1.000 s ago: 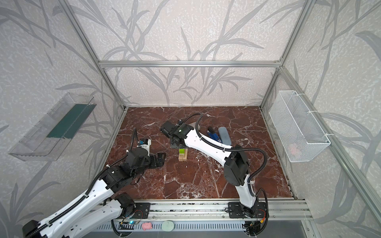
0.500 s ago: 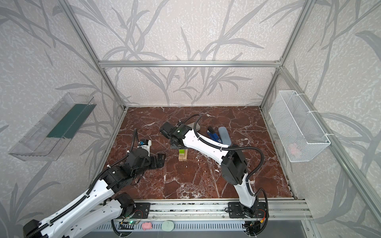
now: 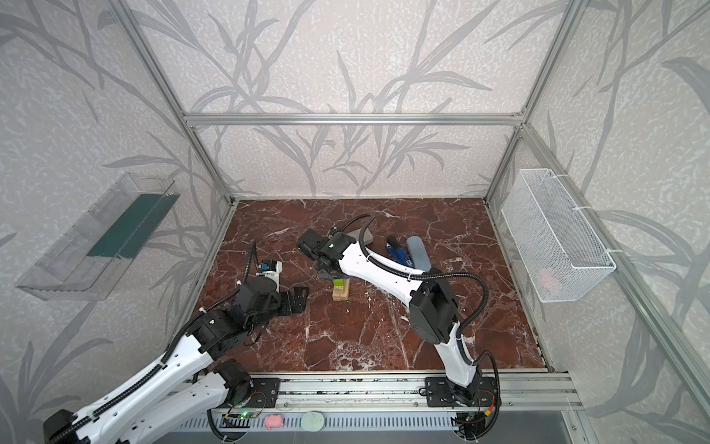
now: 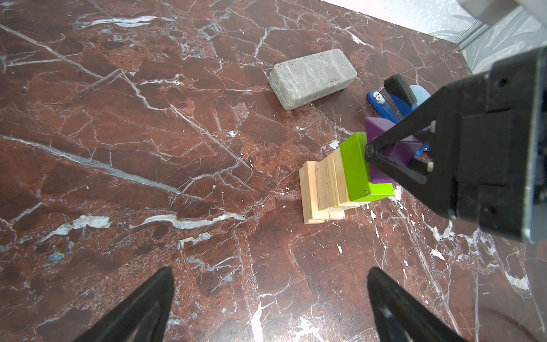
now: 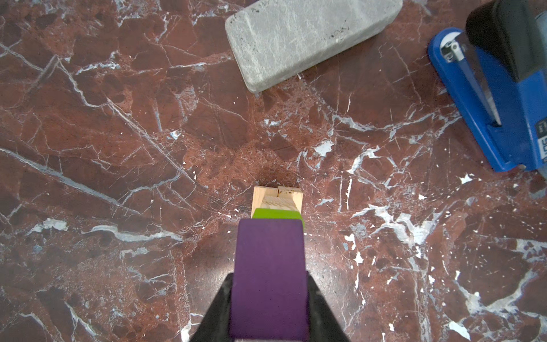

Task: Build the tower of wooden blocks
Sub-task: 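Lower the purple block onto the green block with the right gripper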

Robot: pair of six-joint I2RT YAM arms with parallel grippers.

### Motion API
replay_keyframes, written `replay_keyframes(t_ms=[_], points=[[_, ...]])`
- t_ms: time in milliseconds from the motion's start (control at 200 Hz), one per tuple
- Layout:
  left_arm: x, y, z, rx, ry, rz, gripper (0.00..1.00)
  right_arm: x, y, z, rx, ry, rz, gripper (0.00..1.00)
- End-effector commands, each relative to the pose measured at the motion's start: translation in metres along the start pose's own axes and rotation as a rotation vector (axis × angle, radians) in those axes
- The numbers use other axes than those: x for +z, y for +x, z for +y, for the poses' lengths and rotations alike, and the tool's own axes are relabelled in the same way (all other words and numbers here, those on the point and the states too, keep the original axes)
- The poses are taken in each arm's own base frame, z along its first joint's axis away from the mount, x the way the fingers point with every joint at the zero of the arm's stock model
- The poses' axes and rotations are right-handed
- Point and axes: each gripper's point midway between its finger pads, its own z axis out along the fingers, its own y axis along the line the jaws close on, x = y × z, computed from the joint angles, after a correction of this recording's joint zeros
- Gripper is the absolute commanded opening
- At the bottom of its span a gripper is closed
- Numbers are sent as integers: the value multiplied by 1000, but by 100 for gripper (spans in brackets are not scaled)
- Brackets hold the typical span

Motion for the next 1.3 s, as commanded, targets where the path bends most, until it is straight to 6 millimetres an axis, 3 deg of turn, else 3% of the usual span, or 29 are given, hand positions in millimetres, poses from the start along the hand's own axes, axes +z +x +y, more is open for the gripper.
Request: replay_keyframes(t_ms=[0,800,1295], points=[[1,2,5,-10,-18,-2,100,5,2,-4,2,31,0,19],[1,2,4,-10,-13,0,99,4,6,-6,9,25,9,19],[1,1,3,-13,-9,0,99,4,5,-7,12,29,5,26]])
